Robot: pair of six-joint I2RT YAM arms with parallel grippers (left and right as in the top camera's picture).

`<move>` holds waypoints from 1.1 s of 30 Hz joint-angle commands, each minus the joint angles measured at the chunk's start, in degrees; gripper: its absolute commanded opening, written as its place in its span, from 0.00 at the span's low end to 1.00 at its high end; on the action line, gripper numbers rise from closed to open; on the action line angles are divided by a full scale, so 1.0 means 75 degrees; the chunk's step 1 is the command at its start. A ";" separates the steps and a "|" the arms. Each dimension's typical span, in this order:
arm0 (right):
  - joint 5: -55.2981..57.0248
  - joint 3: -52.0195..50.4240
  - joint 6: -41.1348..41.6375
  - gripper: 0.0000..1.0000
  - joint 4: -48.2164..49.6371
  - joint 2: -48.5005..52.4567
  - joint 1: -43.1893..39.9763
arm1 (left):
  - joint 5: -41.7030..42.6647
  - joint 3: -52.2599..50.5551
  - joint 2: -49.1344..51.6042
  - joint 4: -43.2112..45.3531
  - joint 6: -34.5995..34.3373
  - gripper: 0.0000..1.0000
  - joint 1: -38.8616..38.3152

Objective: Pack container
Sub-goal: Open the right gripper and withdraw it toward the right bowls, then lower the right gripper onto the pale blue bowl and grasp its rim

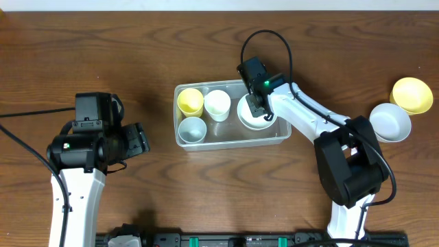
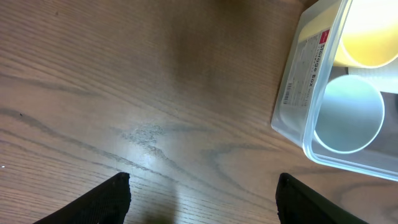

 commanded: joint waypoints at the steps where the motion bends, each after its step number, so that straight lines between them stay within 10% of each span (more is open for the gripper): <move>1: 0.0268 -0.0006 0.0227 0.02 0.0079 -0.0087 -0.0044 | -0.0090 0.0064 -0.0067 -0.0038 -0.0009 0.75 0.0026; 10: -0.0405 0.0006 0.0216 0.06 -0.0318 -0.0647 0.0017 | -0.0090 0.0064 -0.0067 -0.0038 -0.0009 0.75 0.0026; 18: -0.0810 0.0058 0.0411 0.61 -0.0545 -0.3156 -0.0335 | -0.0090 0.0064 -0.0067 -0.0064 -0.0009 0.75 0.0026; 33: -0.1501 0.0029 0.0997 0.80 -0.2419 -0.3926 -0.6242 | -0.0090 0.0064 -0.0067 -0.0061 -0.0012 0.75 0.0026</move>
